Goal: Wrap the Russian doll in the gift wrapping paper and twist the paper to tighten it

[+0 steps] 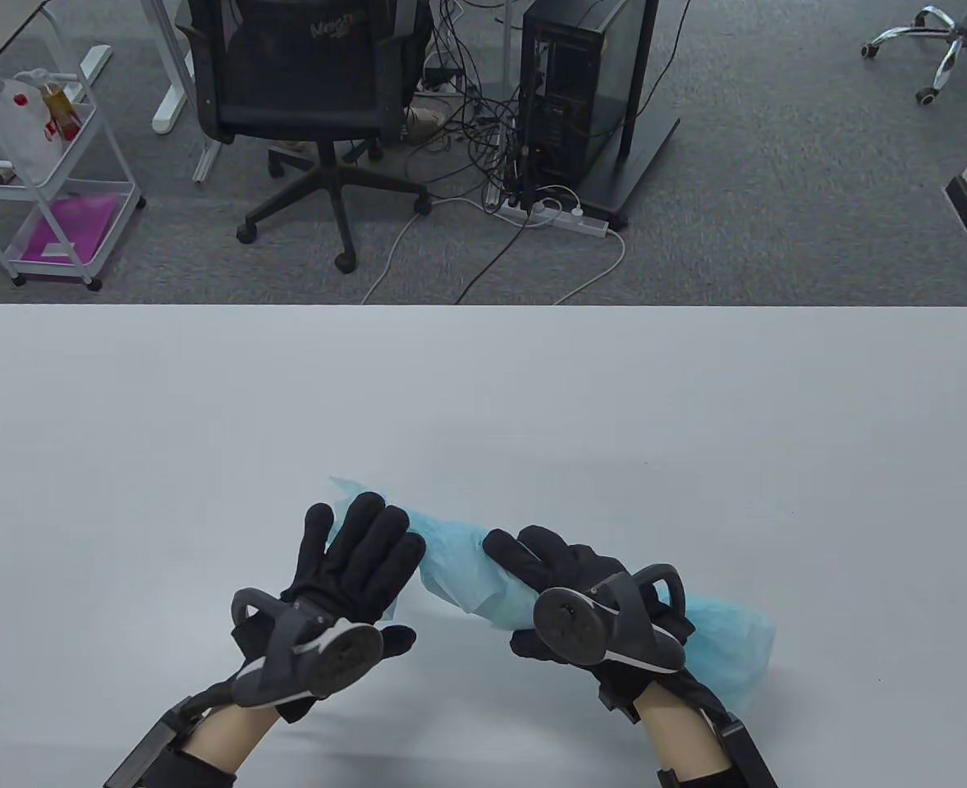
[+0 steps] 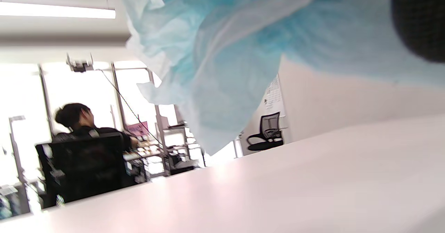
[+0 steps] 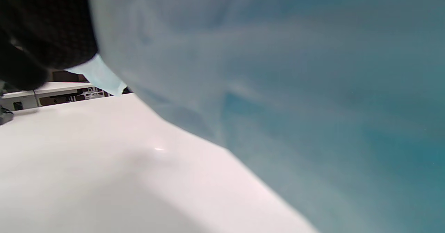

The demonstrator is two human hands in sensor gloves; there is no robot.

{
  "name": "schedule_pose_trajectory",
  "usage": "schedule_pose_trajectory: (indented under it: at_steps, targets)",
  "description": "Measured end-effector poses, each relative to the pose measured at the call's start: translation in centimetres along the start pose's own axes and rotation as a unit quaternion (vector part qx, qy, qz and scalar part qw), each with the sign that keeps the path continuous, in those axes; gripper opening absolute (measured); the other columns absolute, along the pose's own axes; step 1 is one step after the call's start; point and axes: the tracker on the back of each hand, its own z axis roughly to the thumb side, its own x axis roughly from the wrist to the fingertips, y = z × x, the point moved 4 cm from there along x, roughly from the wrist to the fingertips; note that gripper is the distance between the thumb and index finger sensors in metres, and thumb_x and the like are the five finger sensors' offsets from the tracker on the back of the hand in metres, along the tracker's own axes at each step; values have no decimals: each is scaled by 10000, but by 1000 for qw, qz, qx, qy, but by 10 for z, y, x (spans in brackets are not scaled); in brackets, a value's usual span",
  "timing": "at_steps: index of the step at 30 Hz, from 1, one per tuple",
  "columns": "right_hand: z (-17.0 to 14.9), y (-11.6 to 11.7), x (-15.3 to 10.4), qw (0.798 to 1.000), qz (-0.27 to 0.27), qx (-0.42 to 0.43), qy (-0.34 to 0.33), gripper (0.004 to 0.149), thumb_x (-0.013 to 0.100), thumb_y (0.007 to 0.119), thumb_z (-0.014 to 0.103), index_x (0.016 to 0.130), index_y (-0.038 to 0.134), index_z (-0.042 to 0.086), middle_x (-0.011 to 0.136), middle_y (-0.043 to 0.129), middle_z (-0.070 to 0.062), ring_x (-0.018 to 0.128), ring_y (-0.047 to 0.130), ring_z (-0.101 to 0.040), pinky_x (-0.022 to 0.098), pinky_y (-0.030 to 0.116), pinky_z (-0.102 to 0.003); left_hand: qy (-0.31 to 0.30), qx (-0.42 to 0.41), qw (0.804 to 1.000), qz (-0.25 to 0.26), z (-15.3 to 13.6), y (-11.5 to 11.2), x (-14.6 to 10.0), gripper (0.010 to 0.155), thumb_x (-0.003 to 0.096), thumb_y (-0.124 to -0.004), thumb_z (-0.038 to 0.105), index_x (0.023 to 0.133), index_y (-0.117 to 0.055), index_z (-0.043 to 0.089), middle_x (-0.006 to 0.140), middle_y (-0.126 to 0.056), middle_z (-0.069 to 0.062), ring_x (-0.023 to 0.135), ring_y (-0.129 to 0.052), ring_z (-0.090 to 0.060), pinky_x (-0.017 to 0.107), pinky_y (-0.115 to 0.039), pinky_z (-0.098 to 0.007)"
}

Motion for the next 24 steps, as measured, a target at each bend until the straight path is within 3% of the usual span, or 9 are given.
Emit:
schedule_pose_trajectory:
  at_steps: [3, 7, 10, 12, 15, 17, 20, 21, 24]
  targets:
    - [8, 1, 0, 999, 15, 20, -20, 1025, 230, 896, 647, 1026, 288, 431, 1107, 660, -32, 796, 981, -315, 551, 833, -562, 29, 55, 998, 6, 6, -11, 4, 1193, 251, -802, 715, 938, 122, 404, 1089, 154, 112, 1199, -88, -231, 863, -225, -605]
    - [11, 5, -2, 998, 26, 41, -34, 1026, 227, 899, 644, 1028, 296, 427, 1107, 664, -24, 804, 977, -316, 553, 832, -562, 61, 75, 995, 18, 5, -10, 11, 1055, 385, -791, 602, 942, 82, 402, 1114, 49, 115, 1213, -311, -191, 875, -353, -578]
    - [15, 8, -4, 998, 33, 30, -47, 1025, 226, 900, 644, 1026, 295, 430, 1109, 660, -23, 804, 977, -315, 557, 830, -563, 59, 21, 997, 37, 2, -3, 16, 831, 420, -780, 484, 987, -178, 406, 1119, -383, 147, 987, -833, -23, 844, -603, -461]
    - [16, 9, -5, 998, 32, 13, -51, 1024, 225, 901, 642, 1024, 295, 435, 1110, 659, -17, 812, 974, -311, 563, 828, -562, 53, -19, 998, 16, 0, -3, 20, 716, 408, -792, 455, 985, -368, 421, 992, -676, 187, 788, -977, 10, 798, -698, -415]
    - [19, 11, -8, 998, 32, -20, -57, 1024, 227, 913, 624, 1020, 290, 445, 1119, 643, -13, 831, 956, -319, 582, 809, -571, 29, -109, 993, -39, -5, -9, 27, 638, 353, -824, 429, 936, -567, 405, 840, -850, 173, 579, -1053, -19, 691, -803, -369]
    - [24, 13, -10, 996, 33, -58, -66, 1024, 224, 920, 614, 1012, 285, 459, 1126, 630, 2, 854, 941, -314, 605, 794, -574, -19, -188, 968, -164, -7, -22, 36, 618, 343, -844, 414, 921, -627, 379, 800, -891, 141, 522, -1066, -49, 663, -817, -371]
    - [33, 17, -13, 992, 26, -97, -80, 1031, 228, 933, 589, 1005, 266, 469, 1137, 599, 11, 886, 909, -321, 636, 763, -586, -35, -292, 899, -325, -10, -43, 41, 622, 340, -860, 416, 918, -641, 347, 790, -898, 109, 497, -1065, -67, 645, -818, -376]
    - [36, 18, -14, 990, 22, -112, -84, 1032, 229, 934, 584, 1003, 261, 471, 1140, 591, 18, 891, 907, -318, 644, 758, -586, -37, -326, 870, -369, -10, -49, 40, 616, 347, -867, 402, 917, -648, 329, 786, -897, 92, 489, -1056, -89, 647, -807, -385]
    - [42, 19, -16, 987, 18, -128, -95, 1039, 234, 937, 573, 1001, 243, 472, 1147, 571, 25, 910, 886, -317, 664, 738, -590, -47, -365, 823, -432, -10, -62, 41, 587, 339, -873, 399, 889, -694, 296, 736, -930, 78, 420, -1060, -92, 614, -829, -372]
